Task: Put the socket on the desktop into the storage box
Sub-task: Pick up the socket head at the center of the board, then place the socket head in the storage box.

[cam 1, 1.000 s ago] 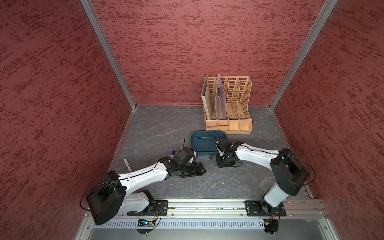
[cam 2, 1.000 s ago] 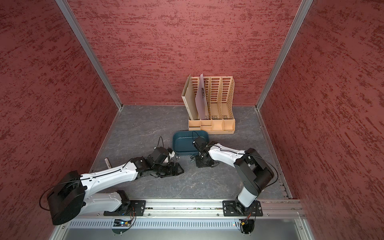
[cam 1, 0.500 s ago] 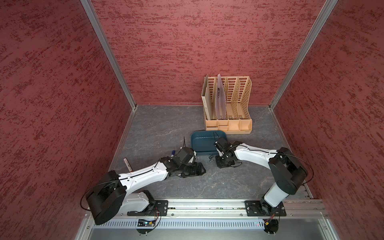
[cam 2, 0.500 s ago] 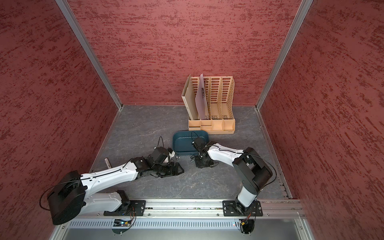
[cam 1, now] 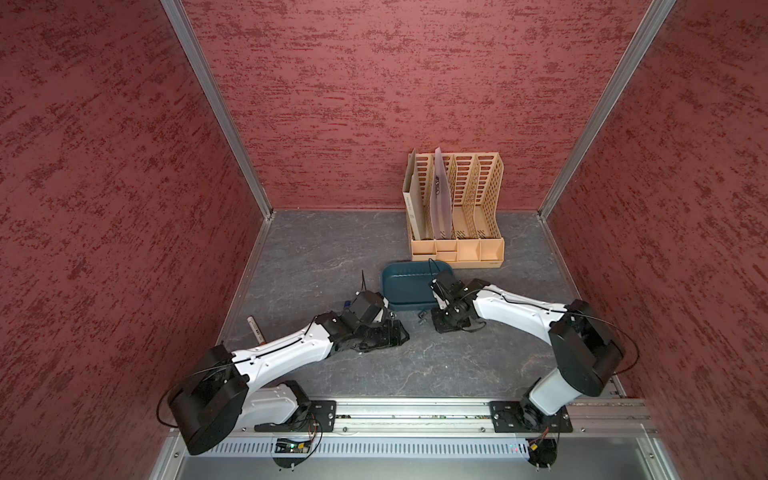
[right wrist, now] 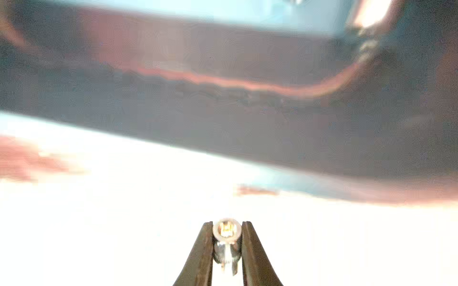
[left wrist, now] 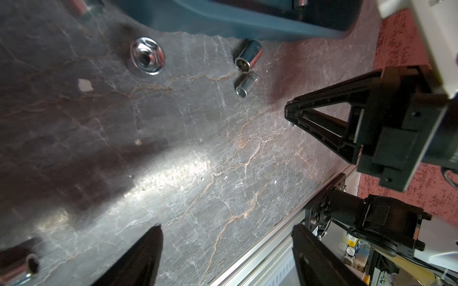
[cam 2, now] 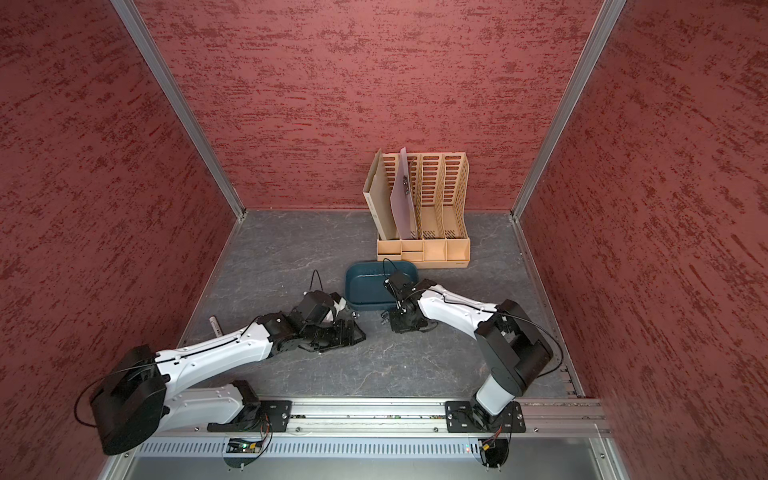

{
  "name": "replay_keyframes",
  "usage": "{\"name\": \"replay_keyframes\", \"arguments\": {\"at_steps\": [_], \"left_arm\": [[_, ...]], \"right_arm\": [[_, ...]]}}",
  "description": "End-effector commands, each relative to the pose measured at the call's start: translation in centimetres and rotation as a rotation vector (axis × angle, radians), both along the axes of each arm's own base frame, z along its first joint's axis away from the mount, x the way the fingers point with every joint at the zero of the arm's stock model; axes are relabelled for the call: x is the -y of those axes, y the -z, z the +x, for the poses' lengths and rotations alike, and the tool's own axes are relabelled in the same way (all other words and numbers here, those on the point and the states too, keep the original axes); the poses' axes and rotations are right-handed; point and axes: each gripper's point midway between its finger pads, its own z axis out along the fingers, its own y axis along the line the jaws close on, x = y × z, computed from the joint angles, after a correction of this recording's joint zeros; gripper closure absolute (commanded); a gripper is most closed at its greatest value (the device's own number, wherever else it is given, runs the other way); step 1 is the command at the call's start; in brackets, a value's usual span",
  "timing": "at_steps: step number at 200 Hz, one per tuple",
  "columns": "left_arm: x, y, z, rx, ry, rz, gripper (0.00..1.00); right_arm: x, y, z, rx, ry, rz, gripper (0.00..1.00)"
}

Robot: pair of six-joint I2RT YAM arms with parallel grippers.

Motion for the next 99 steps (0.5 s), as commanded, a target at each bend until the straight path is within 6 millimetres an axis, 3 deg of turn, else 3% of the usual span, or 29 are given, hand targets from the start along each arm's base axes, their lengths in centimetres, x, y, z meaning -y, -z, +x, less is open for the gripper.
{"name": "replay_keyframes", "arguments": {"at_steps": [1, 50, 99], "left_arm": [[-0.5, -0.9, 1.0, 0.025, -0.043, -0.021, 0.15], [-1.4, -2.5, 2.7, 0.038, -0.095, -0.054, 0.15], [-2.1, -4.0, 4.4, 0.064, -0.133, -0.063, 0.16]], "right_arm": [[-0.8, -2.8, 0.7, 0.050, -0.004, 0.035, 0.80], [-1.8, -5.6, 2.9, 0.111, -0.011, 0.038, 0.80], [-2.8, -6.9, 5.4, 0.149, 0.013, 0.049, 0.80]]}}
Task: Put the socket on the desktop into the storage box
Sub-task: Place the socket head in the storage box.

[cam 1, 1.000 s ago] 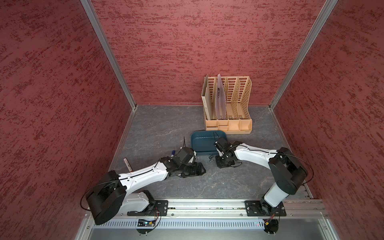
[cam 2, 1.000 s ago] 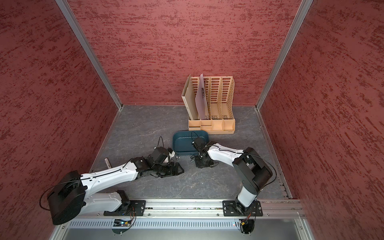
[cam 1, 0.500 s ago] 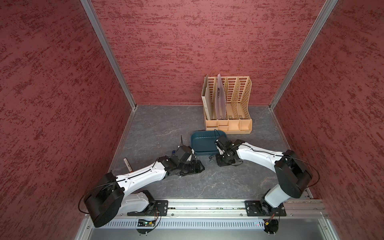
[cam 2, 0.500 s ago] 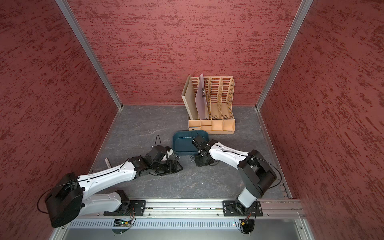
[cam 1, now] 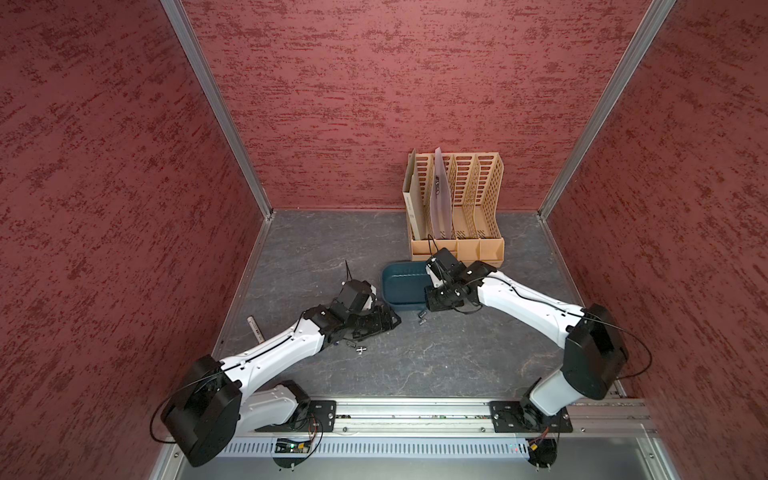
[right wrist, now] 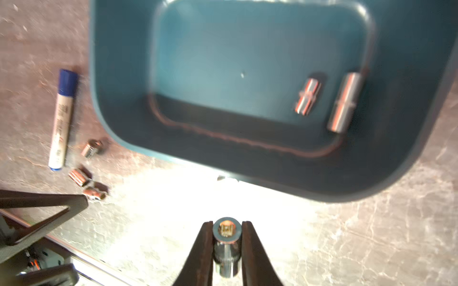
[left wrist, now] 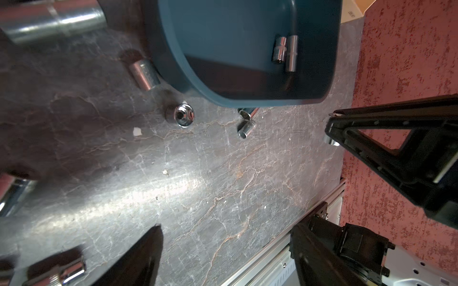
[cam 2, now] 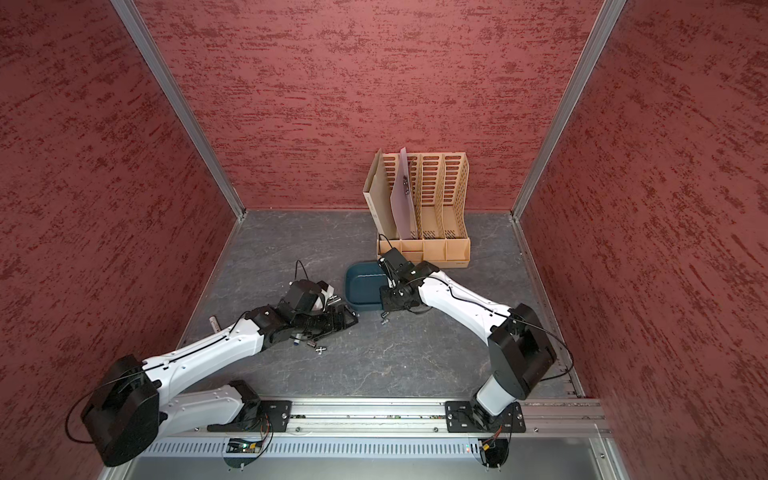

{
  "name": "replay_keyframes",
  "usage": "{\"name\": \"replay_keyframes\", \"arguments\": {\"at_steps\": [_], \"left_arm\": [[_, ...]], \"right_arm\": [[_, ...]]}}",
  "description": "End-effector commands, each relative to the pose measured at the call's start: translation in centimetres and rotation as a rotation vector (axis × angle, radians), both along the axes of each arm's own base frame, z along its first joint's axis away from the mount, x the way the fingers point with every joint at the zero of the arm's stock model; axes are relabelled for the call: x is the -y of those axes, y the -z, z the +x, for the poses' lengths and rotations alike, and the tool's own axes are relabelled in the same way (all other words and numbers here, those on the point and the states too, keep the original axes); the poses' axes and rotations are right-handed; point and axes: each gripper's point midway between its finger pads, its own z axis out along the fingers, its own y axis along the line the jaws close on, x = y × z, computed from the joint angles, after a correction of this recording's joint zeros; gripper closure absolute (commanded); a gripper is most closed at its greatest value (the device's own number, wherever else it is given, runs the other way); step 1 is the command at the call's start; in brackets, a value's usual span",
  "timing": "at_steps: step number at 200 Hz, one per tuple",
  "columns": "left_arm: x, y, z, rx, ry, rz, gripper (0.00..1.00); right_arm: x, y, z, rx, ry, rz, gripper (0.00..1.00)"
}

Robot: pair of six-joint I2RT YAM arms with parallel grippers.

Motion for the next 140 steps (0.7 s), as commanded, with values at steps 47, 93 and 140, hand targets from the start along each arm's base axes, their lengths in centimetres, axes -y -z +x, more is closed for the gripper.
{"name": "replay_keyframes", "arguments": {"at_steps": [47, 93, 140], "left_arm": [[-0.1, -2.6, 2.2, 0.052, -0.026, -0.031, 0.15], [-0.1, -2.4, 3.1, 0.060, -0.042, -0.029, 0.15], [-0.1, -2.2, 4.3, 0.068, -0.057, -0.028, 0.15]], "right_arm": [[-0.3, 0.0, 4.2, 0.033, 0.057, -0.034, 0.80], [-0.3, 1.2, 6.6, 0.029, 0.103, -0.038, 0.80], [0.4, 2.6, 8.6, 0.026, 0.150, -0.056, 0.79]]}}
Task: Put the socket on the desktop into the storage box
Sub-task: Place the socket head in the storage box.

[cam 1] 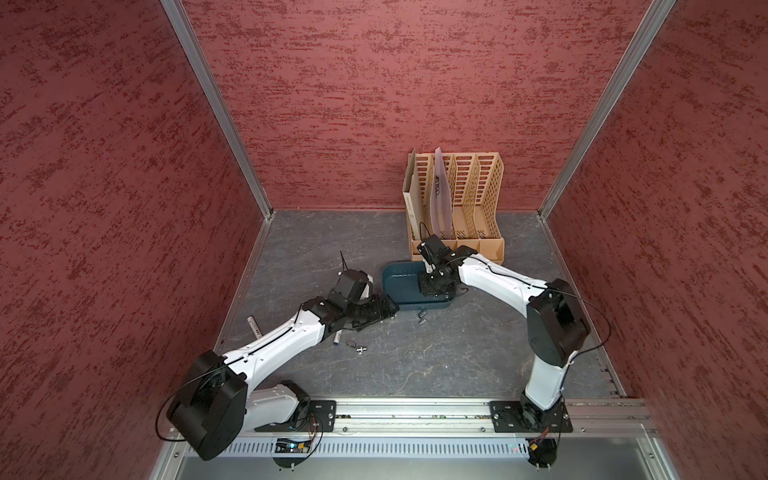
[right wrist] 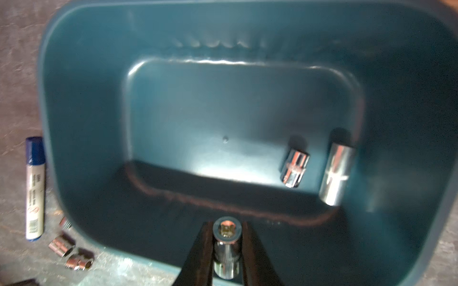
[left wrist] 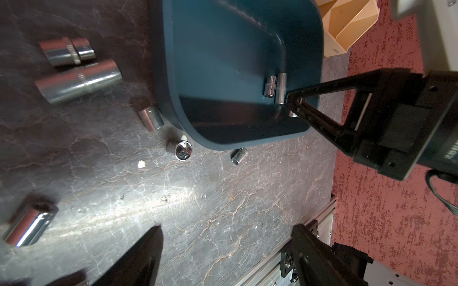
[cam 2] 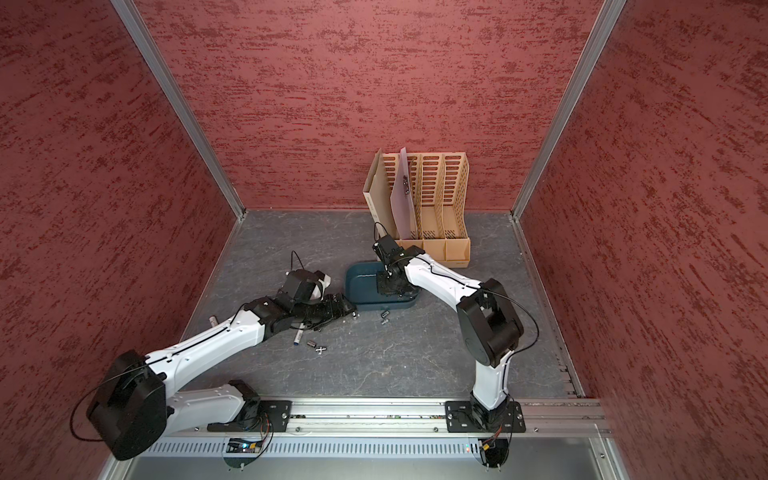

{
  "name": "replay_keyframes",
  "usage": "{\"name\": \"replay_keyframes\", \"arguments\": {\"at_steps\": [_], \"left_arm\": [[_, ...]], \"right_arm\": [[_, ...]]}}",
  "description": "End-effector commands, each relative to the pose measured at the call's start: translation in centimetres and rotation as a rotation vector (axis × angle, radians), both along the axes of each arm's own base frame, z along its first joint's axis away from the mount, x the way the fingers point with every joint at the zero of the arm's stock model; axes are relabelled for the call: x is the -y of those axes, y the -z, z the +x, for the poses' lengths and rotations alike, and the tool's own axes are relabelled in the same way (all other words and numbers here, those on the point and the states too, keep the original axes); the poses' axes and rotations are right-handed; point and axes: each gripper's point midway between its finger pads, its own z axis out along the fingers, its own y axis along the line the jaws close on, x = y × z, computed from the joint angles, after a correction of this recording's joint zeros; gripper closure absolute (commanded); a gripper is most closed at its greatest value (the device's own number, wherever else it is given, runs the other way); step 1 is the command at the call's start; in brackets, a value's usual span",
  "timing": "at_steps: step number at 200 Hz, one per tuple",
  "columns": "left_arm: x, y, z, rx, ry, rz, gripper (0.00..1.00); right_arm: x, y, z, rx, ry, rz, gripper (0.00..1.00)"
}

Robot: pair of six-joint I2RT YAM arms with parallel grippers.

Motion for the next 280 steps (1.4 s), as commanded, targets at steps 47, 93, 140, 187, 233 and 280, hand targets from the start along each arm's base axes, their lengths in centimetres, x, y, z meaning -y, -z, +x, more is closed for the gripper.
{"name": "replay_keyframes", "arguments": {"at_steps": [47, 93, 140, 187, 233, 280], "left_arm": [[0.6, -0.6, 2.2, 0.048, 0.005, -0.003, 0.16], [0.6, 0.1, 2.7, 0.046, -0.005, 0.007, 0.16], [0.6, 0.6, 2.8, 0.038, -0.008, 0.013, 0.16], [0.5, 0.8, 2.7, 0.034, -0.009, 0.018, 0.16], [0.4, 0.9, 2.6, 0.031, -0.011, 0.019, 0.16], [0.3, 1.0, 2.4, 0.029, -0.012, 0.018, 0.16]], "right_arm": [[1.1, 1.1, 3.6, 0.041, 0.094, -0.013, 0.79], [2.0, 2.6, 4.3, 0.022, 0.127, -0.034, 0.79], [2.5, 3.9, 4.3, -0.003, 0.136, -0.059, 0.78], [2.8, 4.2, 4.3, -0.003, 0.140, -0.077, 0.77], [3.1, 4.4, 4.2, -0.010, 0.140, -0.093, 0.73], [3.3, 4.1, 4.1, -0.004, 0.145, -0.094, 0.68]]}}
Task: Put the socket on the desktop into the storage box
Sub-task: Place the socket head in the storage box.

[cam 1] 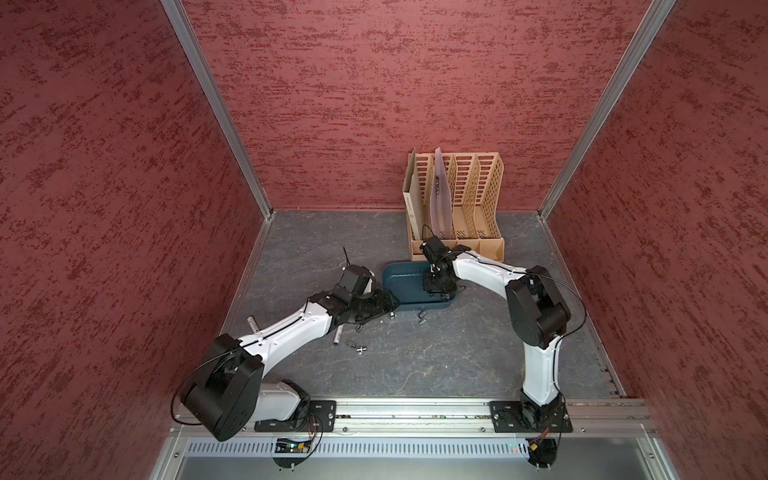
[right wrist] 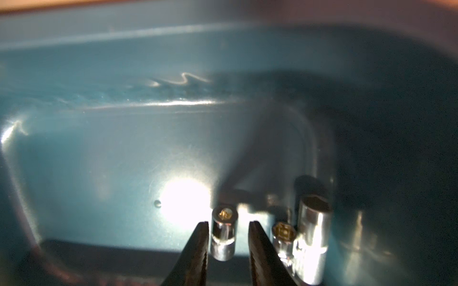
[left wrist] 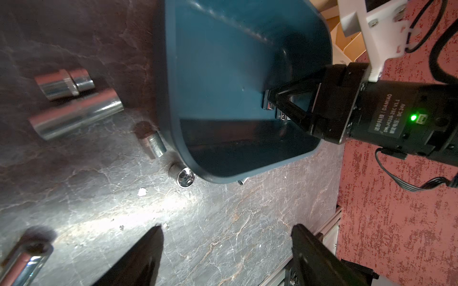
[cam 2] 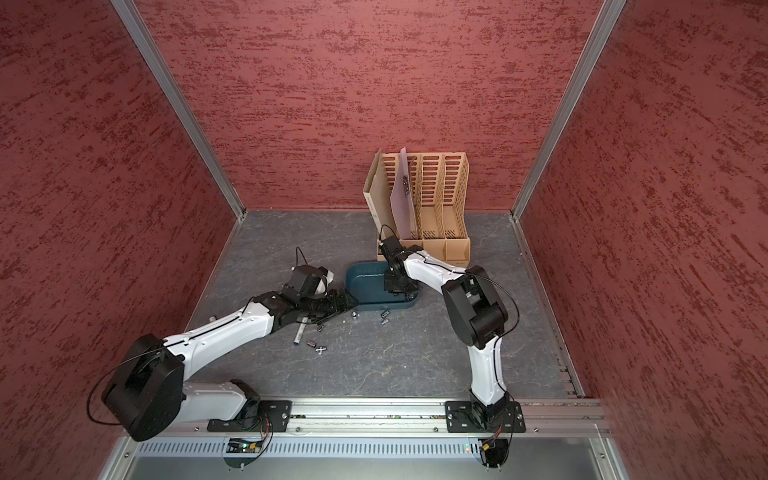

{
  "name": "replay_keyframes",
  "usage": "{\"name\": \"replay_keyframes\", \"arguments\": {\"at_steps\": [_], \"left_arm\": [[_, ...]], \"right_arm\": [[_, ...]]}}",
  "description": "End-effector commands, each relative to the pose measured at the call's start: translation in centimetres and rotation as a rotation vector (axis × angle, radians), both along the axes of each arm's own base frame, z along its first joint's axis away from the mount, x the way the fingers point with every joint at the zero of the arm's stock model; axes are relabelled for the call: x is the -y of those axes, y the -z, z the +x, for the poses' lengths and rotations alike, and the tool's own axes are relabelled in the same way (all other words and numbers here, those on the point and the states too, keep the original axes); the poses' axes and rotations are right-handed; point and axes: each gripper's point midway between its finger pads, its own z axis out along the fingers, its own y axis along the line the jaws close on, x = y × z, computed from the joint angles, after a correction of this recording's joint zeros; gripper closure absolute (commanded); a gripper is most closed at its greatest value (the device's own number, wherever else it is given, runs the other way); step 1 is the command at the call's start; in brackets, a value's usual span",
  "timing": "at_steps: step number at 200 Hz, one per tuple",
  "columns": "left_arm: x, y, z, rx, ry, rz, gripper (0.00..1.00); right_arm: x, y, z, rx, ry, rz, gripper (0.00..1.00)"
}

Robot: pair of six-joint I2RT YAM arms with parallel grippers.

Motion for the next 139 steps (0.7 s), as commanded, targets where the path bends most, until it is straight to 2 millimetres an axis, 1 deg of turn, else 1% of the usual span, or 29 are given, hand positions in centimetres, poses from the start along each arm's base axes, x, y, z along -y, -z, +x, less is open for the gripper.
{"name": "replay_keyframes", "arguments": {"at_steps": [1, 102, 139], "left_arm": [[-0.1, 0.0, 0.4, 0.021, -0.003, 0.004, 0.16], [-1.3, 0.0, -0.5, 0.001, -0.020, 0.045, 0.16], [-2.4, -0.2, -0.7, 0.000, -0.046, 0.065, 0.16]], "right_arm": [[0.4, -1.0, 1.0, 0.039, 0.023, -0.018, 0.68], [0.3, -4.6, 0.9, 0.099, 0.017, 0.024, 0.67], [0.0, -6.3, 0.4, 0.126, 0.004, 0.052, 0.66]]}}
